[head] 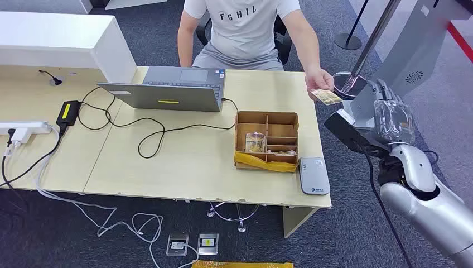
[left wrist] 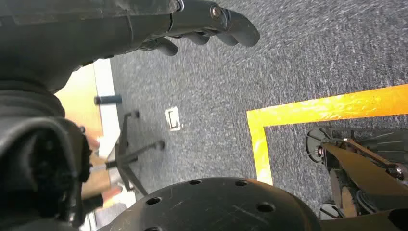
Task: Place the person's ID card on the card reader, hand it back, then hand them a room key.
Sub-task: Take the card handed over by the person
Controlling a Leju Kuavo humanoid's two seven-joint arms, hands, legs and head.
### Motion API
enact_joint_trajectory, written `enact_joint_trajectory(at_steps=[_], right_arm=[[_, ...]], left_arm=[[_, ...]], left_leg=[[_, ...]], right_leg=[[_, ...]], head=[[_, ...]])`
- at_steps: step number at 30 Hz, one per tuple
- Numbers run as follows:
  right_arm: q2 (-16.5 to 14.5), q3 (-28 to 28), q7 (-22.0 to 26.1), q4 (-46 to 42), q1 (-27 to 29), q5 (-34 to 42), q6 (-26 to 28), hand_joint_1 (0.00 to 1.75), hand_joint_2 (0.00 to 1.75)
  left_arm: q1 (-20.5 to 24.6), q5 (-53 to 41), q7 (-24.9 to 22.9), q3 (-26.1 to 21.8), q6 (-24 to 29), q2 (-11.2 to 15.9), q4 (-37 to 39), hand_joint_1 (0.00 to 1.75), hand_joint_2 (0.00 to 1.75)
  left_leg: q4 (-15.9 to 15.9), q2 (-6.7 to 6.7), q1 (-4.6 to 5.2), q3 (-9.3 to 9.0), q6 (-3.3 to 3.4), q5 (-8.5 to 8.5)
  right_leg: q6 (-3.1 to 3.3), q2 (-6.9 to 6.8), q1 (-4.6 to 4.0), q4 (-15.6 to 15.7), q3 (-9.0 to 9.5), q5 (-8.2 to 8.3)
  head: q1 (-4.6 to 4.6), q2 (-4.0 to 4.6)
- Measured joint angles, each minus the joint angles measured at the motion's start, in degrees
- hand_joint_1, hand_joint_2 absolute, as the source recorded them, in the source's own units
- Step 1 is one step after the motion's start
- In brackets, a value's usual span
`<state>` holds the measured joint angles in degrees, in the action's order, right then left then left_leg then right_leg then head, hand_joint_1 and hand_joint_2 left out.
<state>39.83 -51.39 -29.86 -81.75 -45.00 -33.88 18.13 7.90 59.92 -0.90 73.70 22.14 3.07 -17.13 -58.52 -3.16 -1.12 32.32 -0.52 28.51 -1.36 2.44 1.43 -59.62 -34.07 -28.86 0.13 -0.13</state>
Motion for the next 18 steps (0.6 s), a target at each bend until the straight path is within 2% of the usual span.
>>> enact_joint_trajectory(at_steps=[7,18], right_arm=[[-3.0,1.0,1.1,3.8,2.8,-6.7,1.1,0.0,1.75],[-5.2,2.3,1.2,7.0,3.6,-7.6,1.1,0.0,1.75]], left_arm=[[0.0,-0.9,-0.4,0.4,0.0,0.3,-0.5,0.0,0.0],[0.0,-1.2,-0.4,0.5,0.1,0.7,-0.5,0.0,0.0]], left_leg=[[0.0,0.01,0.0,-0.01,0.0,0.0],[0.0,0.03,0.01,-0.03,-0.01,0.0]], right_leg=[[0.0,0.01,0.0,0.0,0.0,0.0],[0.0,0.04,0.01,0.0,0.0,0.0]], head=[[-0.01,0.0],[0.0,0.0]])
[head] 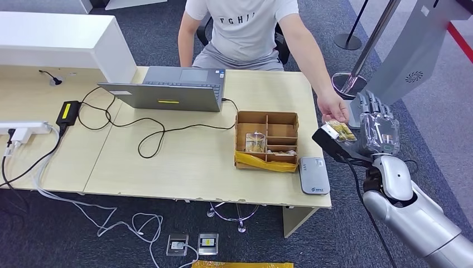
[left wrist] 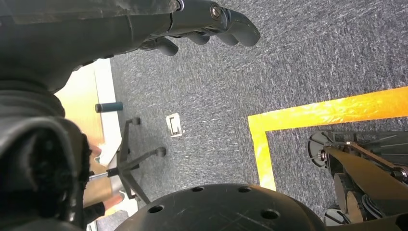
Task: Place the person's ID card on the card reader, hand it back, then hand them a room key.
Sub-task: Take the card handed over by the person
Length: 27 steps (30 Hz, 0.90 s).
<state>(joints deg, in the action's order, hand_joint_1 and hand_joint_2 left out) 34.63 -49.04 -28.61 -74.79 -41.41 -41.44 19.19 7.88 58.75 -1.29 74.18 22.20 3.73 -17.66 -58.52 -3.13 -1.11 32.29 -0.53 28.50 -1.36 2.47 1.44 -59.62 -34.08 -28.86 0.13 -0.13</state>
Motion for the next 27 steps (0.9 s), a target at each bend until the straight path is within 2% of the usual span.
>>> enact_joint_trajectory(at_steps=[1,5,13,27], right_arm=[[-0.2,0.1,0.0,0.2,0.1,0.0,0.0,0.01,1.75],[-1.0,0.8,1.2,1.0,0.4,0.4,0.0,1.71,1.75],[-3.8,2.3,3.7,3.2,0.9,-0.5,2.6,1.75,1.75],[-4.0,5.0,2.6,3.7,2.5,-1.8,2.6,1.75,1.75]], left_arm=[[0.0,0.0,0.0,0.0,0.0,0.0,-0.1,0.0,0.0],[0.0,0.1,0.0,0.0,0.0,0.2,-0.4,0.0,0.0],[-0.1,-0.1,-0.2,0.0,0.1,0.2,-0.5,0.0,0.0],[-0.2,-1.1,-0.2,0.3,0.2,0.7,-1.3,0.0,0.0]], left_leg=[[0.0,0.01,0.0,0.0,0.0,0.0],[0.0,0.03,-0.01,0.0,0.0,0.0],[0.0,0.04,0.0,-0.02,0.0,0.0],[0.0,0.08,0.0,-0.04,0.0,0.0]], right_leg=[[0.0,0.01,0.0,0.0,0.0,0.0],[0.0,0.03,-0.01,0.0,0.0,0.0],[0.0,0.07,0.0,0.0,0.0,0.0],[0.0,0.08,0.0,0.0,-0.01,0.0]], head=[[-0.01,0.0],[0.0,0.0],[0.0,0.0],[-0.01,0.0]])
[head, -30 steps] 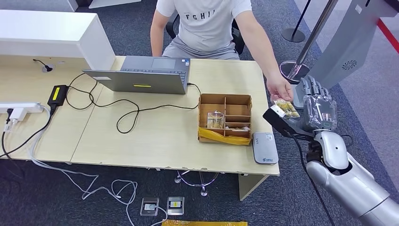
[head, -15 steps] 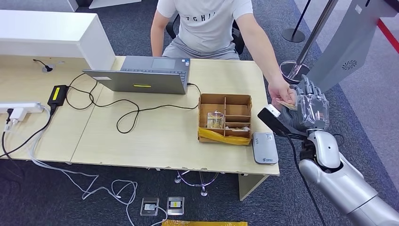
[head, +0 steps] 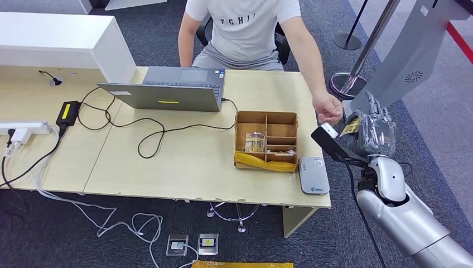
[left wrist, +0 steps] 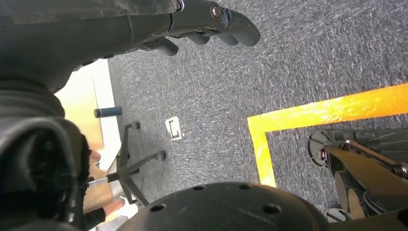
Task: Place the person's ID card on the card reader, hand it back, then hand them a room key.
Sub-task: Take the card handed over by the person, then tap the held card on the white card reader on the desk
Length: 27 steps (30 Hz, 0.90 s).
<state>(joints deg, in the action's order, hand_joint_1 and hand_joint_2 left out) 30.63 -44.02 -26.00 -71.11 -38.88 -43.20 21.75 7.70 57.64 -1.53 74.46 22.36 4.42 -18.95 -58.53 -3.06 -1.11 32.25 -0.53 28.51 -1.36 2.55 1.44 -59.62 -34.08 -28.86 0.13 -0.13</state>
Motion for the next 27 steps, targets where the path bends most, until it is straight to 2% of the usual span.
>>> enact_joint_trajectory(at_steps=[12,16,27], right_arm=[[-0.3,0.3,-0.2,0.7,0.3,0.4,0.0,1.75,1.75],[-0.6,0.4,1.2,1.6,1.1,2.4,0.2,1.75,1.75],[-5.2,-0.2,7.0,9.4,4.3,8.9,4.7,1.75,1.75]], left_arm=[[0.0,0.4,0.0,0.1,0.1,0.3,0.0,0.0,0.0],[0.0,0.4,0.0,0.1,0.0,0.4,0.0,0.0,0.0],[0.0,1.3,0.0,0.1,1.0,0.3,-0.1,0.0,0.0]], left_leg=[[0.0,0.0,0.0,0.0,0.0,0.0],[0.0,0.0,0.0,0.01,0.0,0.0],[0.0,0.0,0.0,0.02,0.0,0.0]], right_leg=[[0.0,0.0,0.0,0.0,0.0,0.0],[0.0,-0.01,0.0,0.0,0.0,0.0],[0.0,0.0,0.0,0.0,0.0,0.0]], head=[[0.01,0.0],[0.01,0.0],[0.01,0.0]])
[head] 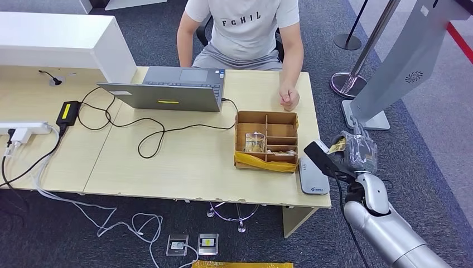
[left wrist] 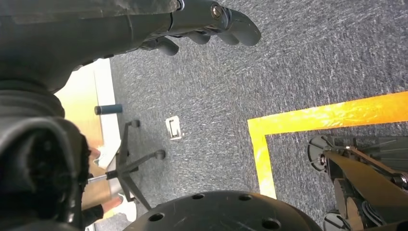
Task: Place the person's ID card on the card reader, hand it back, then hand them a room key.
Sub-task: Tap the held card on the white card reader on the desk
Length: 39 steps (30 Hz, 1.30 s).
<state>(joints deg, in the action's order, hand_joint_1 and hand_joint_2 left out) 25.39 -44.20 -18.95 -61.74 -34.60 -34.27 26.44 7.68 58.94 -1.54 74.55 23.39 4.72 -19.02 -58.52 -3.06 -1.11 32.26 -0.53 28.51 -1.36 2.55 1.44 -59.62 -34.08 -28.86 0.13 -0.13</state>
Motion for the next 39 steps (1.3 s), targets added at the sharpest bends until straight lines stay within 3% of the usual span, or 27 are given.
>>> enact_joint_trajectory(at_steps=[25,39], right_arm=[[-7.8,-1.7,2.9,12.7,-0.3,0.6,0.8,1.75,1.75],[-9.9,-1.7,3.2,18.1,-2.2,-0.1,0.4,1.75,1.75]], left_arm=[[-0.2,3.7,-0.7,-0.7,1.3,-0.3,0.0,0.0,0.0],[-0.4,5.3,-0.8,-1.2,1.8,-0.6,0.0,0.0,0.0]], left_leg=[[0.0,0.01,0.0,0.0,0.0,0.0],[0.0,0.01,0.0,-0.01,0.0,0.0]], right_leg=[[0.0,0.01,0.0,0.0,0.0,0.0],[0.0,0.03,0.0,0.0,0.0,0.0]], head=[[0.01,0.0],[0.01,0.0]])
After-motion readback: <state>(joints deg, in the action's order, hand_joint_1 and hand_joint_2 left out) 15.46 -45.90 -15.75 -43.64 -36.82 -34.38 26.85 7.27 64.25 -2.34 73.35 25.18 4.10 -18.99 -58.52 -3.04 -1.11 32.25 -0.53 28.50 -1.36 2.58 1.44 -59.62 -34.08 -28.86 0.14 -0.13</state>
